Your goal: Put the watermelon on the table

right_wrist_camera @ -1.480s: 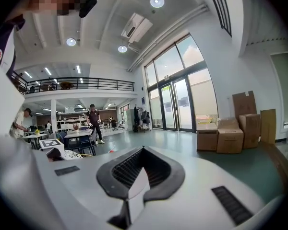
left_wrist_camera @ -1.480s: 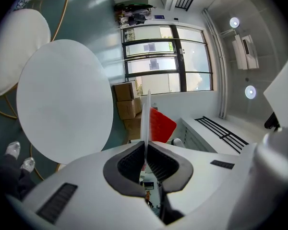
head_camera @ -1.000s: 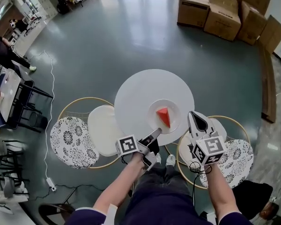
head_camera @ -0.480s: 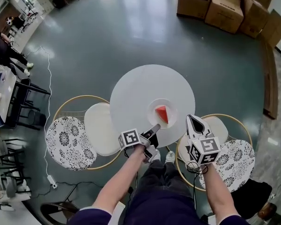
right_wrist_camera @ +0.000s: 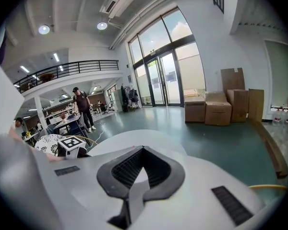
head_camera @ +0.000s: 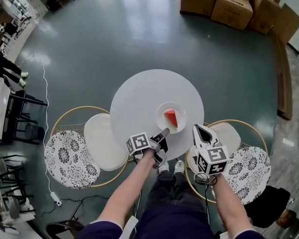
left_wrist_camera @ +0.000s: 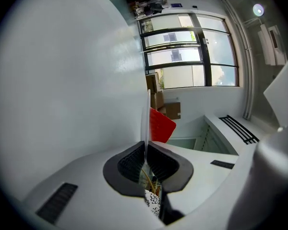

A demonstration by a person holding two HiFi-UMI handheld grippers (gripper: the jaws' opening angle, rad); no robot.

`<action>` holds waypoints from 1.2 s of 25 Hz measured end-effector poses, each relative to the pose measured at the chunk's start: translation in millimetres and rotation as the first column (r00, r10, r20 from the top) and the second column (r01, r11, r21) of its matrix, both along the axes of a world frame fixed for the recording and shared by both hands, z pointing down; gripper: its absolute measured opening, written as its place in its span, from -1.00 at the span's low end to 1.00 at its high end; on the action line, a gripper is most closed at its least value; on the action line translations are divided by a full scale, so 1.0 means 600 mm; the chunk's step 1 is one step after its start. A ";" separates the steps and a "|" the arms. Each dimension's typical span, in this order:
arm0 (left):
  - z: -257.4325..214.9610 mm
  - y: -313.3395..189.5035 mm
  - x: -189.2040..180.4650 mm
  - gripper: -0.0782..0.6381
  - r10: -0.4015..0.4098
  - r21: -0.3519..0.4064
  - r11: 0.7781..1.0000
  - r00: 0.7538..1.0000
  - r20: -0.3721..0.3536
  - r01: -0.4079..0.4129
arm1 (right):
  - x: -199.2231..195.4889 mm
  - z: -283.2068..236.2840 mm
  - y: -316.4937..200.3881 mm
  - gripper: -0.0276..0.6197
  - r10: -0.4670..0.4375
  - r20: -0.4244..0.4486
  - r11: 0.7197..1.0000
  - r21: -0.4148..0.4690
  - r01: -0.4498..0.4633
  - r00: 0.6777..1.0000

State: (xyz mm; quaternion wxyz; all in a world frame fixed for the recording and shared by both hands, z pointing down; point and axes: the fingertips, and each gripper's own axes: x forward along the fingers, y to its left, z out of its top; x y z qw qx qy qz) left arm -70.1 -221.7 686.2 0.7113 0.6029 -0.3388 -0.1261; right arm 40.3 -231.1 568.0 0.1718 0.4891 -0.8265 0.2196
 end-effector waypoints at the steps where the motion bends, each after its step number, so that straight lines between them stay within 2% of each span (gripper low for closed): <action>1: 0.005 -0.003 0.002 -0.74 0.002 -0.008 1.000 1.000 0.001 -0.002 | 0.000 0.001 -0.001 -0.91 0.003 0.000 1.000 -0.001 -0.003 1.000; 12: 0.028 -0.013 0.015 -0.74 0.017 -0.085 0.996 1.000 0.021 -0.015 | 0.014 0.003 -0.001 -0.91 0.036 0.006 0.999 -0.017 -0.036 0.999; 17: 0.034 -0.015 0.018 -0.74 0.031 -0.093 0.995 0.998 0.050 -0.027 | 0.017 0.008 -0.005 -0.91 0.040 0.011 0.999 -0.021 -0.040 0.999; 22: 0.036 -0.018 0.018 -0.73 0.074 -0.086 0.994 0.987 0.140 -0.062 | 0.017 0.008 -0.007 -0.91 0.042 0.015 0.999 -0.023 -0.042 0.999; 30: 0.048 -0.017 0.011 -0.69 0.151 -0.089 0.988 0.943 0.297 -0.130 | 0.022 0.008 -0.005 -0.91 0.055 0.014 0.998 -0.028 -0.054 0.998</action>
